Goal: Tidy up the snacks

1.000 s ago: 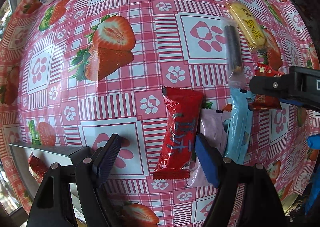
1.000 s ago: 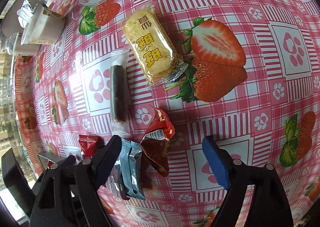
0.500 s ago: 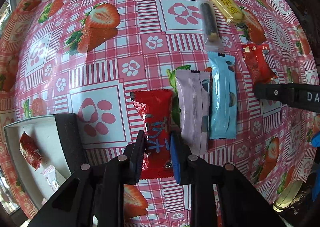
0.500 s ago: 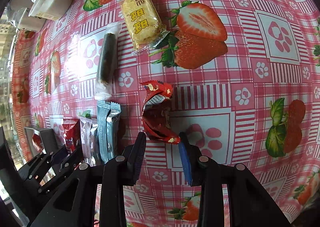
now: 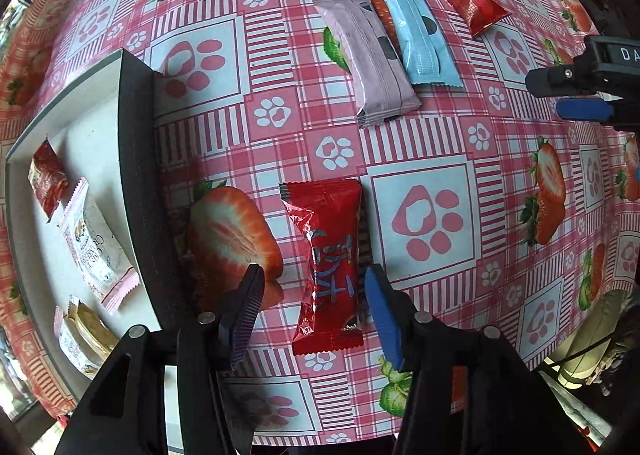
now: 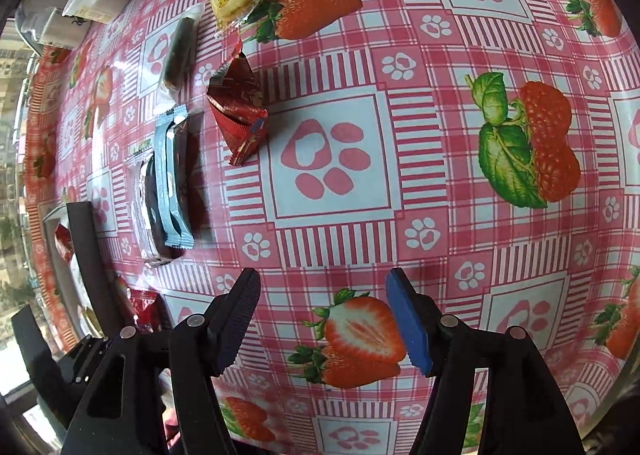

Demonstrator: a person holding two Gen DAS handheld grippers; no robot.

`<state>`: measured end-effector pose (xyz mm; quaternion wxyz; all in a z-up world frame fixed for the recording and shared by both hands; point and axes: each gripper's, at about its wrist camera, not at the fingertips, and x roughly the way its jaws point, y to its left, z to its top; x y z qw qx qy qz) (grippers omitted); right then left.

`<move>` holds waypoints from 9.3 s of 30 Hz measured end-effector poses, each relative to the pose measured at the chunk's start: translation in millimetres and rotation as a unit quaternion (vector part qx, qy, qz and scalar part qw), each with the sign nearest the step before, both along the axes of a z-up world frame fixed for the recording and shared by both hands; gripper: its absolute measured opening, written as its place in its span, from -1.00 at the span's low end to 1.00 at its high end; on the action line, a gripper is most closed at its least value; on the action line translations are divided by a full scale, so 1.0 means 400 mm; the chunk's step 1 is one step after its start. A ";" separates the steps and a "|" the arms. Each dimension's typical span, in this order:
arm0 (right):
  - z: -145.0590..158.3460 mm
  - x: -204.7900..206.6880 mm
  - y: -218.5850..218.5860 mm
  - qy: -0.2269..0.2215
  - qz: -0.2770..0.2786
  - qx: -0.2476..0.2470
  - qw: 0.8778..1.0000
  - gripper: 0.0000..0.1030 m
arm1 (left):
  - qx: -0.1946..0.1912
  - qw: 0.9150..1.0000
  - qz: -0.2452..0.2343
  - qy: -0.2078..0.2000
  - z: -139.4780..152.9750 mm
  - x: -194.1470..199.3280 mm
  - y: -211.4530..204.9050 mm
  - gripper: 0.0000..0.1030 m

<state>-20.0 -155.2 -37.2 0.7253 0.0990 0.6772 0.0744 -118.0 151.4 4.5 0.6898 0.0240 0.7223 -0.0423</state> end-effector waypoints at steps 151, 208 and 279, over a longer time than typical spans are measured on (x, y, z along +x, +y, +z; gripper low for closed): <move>0.078 -0.148 0.846 -0.026 0.269 -0.011 0.963 -0.50 | -0.049 0.986 0.124 -0.100 0.166 -0.104 0.442 -0.56; -0.185 -0.036 0.471 0.090 -0.002 -0.062 0.994 1.00 | -0.040 0.996 0.068 -0.041 0.151 -0.061 0.258 0.51; -0.209 -0.002 0.131 0.033 0.072 -0.082 0.993 -0.39 | -0.002 1.000 0.011 0.009 -0.010 0.142 -0.092 -0.47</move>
